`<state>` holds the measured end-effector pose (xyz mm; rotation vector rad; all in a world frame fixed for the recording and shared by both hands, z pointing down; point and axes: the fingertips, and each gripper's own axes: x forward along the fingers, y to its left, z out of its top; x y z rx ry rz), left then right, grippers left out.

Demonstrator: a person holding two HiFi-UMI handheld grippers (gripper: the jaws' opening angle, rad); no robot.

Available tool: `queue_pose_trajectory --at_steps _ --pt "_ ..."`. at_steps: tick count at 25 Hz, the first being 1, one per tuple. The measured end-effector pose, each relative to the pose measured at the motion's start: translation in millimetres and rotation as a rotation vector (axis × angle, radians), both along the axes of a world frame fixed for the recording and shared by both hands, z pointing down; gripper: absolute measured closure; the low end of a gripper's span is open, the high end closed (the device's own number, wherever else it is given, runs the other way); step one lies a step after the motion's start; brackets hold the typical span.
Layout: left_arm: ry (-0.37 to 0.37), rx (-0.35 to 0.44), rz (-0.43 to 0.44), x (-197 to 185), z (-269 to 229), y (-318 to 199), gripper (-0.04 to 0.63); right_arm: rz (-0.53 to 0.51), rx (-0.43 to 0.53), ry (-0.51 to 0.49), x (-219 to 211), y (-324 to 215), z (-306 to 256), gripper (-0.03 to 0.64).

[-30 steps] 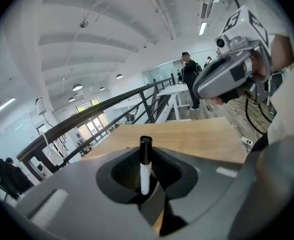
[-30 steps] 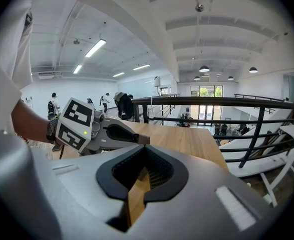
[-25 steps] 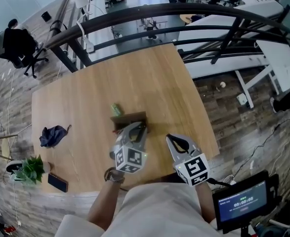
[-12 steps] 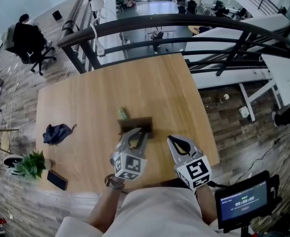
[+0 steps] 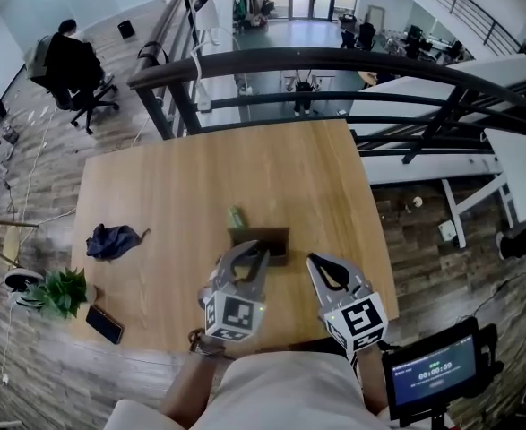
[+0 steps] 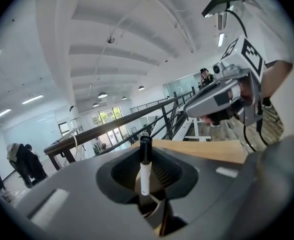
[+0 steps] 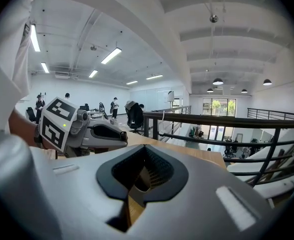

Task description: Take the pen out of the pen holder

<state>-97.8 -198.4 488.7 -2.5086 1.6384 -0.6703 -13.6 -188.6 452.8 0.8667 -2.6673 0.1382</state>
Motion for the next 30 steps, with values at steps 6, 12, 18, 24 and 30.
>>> queue_pose_trajectory --at_steps 6,12,18,24,30 --pt "0.052 0.029 -0.026 -12 -19 4 0.529 -0.01 0.03 -0.018 -11 -5 -15 0.614" --pt "0.11 0.062 -0.05 -18 -43 7 0.529 -0.02 0.076 -0.038 -17 -7 -35 0.614" --pt "0.154 0.093 -0.073 -25 -69 8 0.529 -0.031 0.111 -0.064 -22 -11 -57 0.614" --pt "0.219 0.112 -0.093 -34 -85 7 0.529 -0.049 0.149 -0.081 -31 -14 -72 0.614" --pt "0.232 0.123 -0.094 -38 -95 5 0.529 -0.042 0.189 -0.09 -33 -17 -85 0.615"
